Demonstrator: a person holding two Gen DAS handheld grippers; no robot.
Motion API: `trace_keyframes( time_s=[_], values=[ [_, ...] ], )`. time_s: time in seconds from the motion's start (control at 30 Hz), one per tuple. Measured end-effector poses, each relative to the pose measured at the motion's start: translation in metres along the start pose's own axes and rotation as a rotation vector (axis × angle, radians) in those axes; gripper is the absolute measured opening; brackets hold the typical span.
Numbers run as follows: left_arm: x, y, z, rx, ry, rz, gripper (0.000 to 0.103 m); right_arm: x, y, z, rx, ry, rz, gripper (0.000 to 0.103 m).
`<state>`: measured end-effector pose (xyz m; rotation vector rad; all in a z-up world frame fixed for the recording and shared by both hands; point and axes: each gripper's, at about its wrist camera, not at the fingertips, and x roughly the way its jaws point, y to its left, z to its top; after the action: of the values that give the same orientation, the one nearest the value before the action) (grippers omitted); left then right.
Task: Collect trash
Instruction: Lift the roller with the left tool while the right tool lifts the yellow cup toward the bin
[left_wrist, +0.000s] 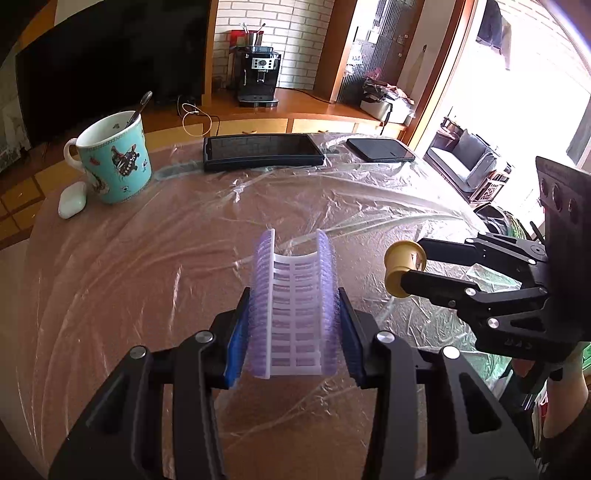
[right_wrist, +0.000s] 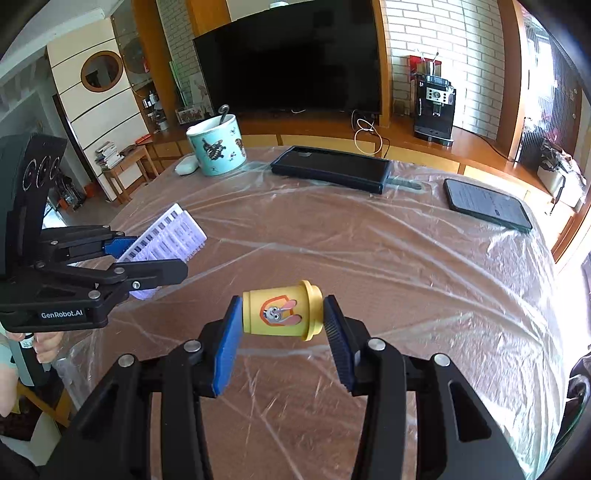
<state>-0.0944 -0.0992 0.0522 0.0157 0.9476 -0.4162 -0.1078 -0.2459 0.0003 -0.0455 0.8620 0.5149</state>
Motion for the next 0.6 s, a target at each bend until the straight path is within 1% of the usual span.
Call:
trace_keyframes(
  time_s=[0.3,0.6],
  values=[
    [-0.028,-0.011,-0.033,0.016,-0.020,-0.008,0.045,-0.026,0.017,-0.026,0.012,-0.015,0.047,0.044],
    [-0.062,-0.019,-0.064,0.029,-0.042,-0.028,0.045,-0.060,0.042,-0.049,-0.014,-0.032,0.091,0.044]
  ],
)
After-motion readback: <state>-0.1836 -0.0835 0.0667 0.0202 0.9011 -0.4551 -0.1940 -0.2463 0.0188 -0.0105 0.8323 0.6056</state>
